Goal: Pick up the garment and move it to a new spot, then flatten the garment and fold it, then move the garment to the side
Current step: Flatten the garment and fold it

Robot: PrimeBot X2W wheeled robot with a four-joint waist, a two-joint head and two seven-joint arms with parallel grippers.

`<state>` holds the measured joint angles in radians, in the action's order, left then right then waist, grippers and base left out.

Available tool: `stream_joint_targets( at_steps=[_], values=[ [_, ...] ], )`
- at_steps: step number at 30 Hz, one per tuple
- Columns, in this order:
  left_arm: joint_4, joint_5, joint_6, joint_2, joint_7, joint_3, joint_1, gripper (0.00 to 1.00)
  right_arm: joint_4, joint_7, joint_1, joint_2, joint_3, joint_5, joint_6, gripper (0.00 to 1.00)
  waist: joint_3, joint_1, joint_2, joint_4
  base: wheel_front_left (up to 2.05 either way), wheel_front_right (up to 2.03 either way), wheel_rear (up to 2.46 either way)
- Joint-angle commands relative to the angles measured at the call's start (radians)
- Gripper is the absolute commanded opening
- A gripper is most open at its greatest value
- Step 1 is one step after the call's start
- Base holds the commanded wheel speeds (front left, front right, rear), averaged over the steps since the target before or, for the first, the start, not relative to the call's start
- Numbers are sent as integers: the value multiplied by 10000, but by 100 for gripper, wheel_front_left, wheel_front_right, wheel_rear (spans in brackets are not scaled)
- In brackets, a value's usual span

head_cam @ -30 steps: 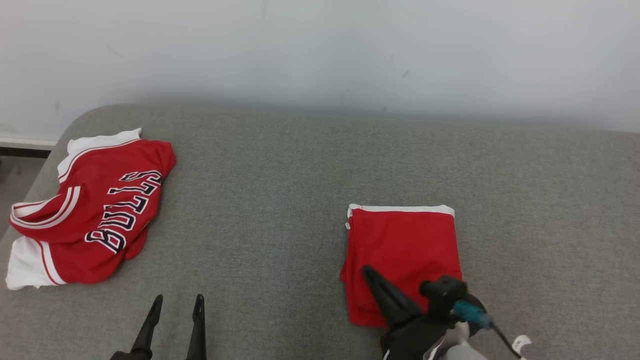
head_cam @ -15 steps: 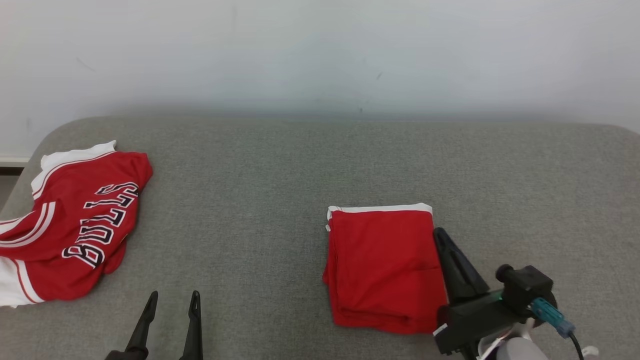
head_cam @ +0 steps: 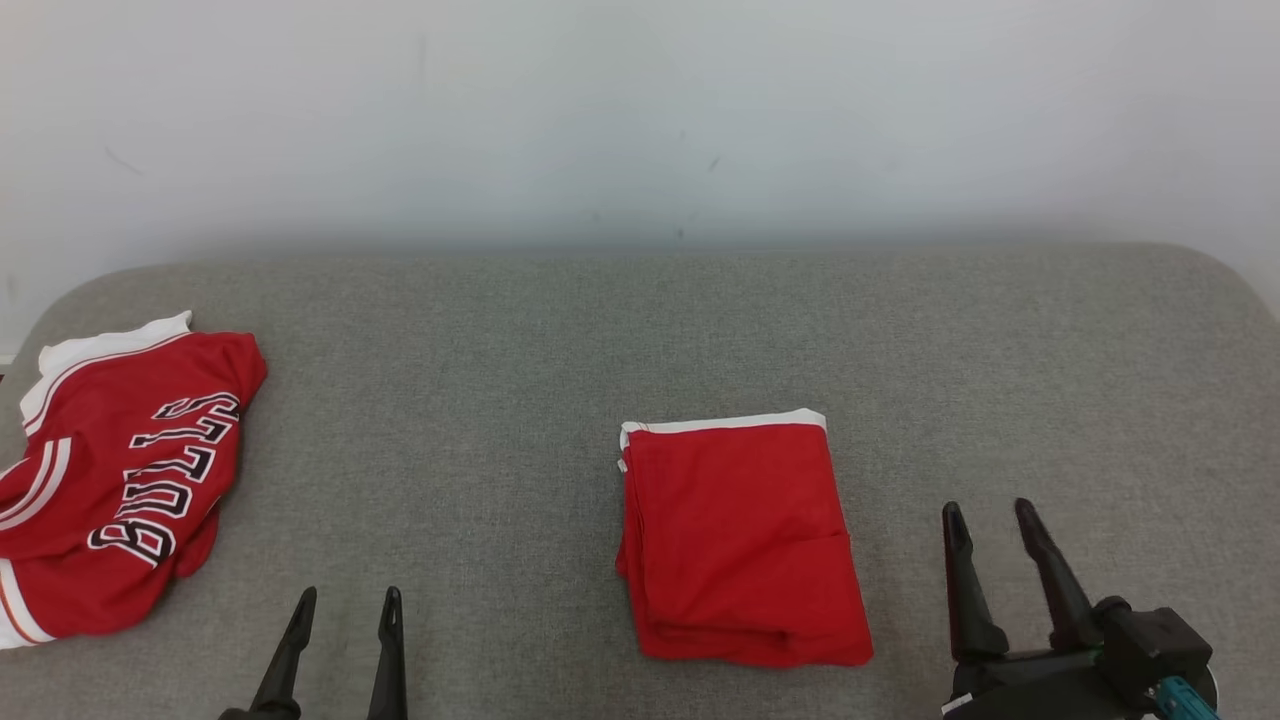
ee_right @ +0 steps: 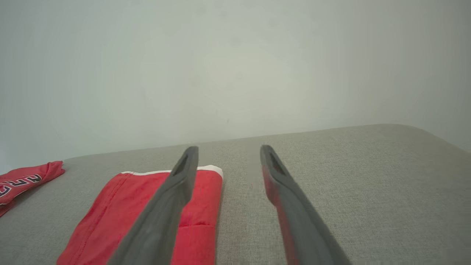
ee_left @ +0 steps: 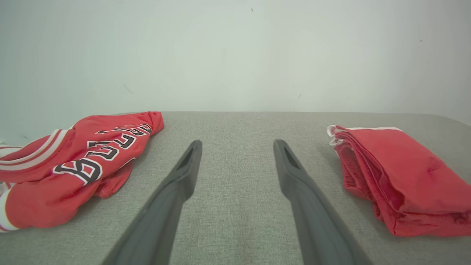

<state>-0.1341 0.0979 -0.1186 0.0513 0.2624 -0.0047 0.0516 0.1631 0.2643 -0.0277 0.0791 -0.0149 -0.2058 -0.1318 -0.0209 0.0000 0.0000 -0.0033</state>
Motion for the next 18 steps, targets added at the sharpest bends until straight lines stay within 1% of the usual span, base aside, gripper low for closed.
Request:
stream_joint_targets(
  at_steps=[1,5,8,13,18],
  values=[
    [59,-108,15,-16,20,-37,70,100,-182,12,135,-95,64,117,24,100,20,0,0,-30,0,0,0],
    [185,-264,40,-16,20,-58,83,100,-472,12,312,-167,-7,452,24,100,24,0,0,-84,0,0,0],
    [333,-341,144,-14,20,-108,167,100,-575,12,348,-204,55,599,24,100,30,0,0,-96,0,0,0],
    [575,-492,392,-14,20,-217,298,100,-467,12,527,-264,252,680,24,100,58,0,0,-16,0,0,0],
    [631,-388,460,-14,20,-115,349,100,-327,12,634,-291,328,764,24,100,76,0,0,39,0,0,0]
  ],
)
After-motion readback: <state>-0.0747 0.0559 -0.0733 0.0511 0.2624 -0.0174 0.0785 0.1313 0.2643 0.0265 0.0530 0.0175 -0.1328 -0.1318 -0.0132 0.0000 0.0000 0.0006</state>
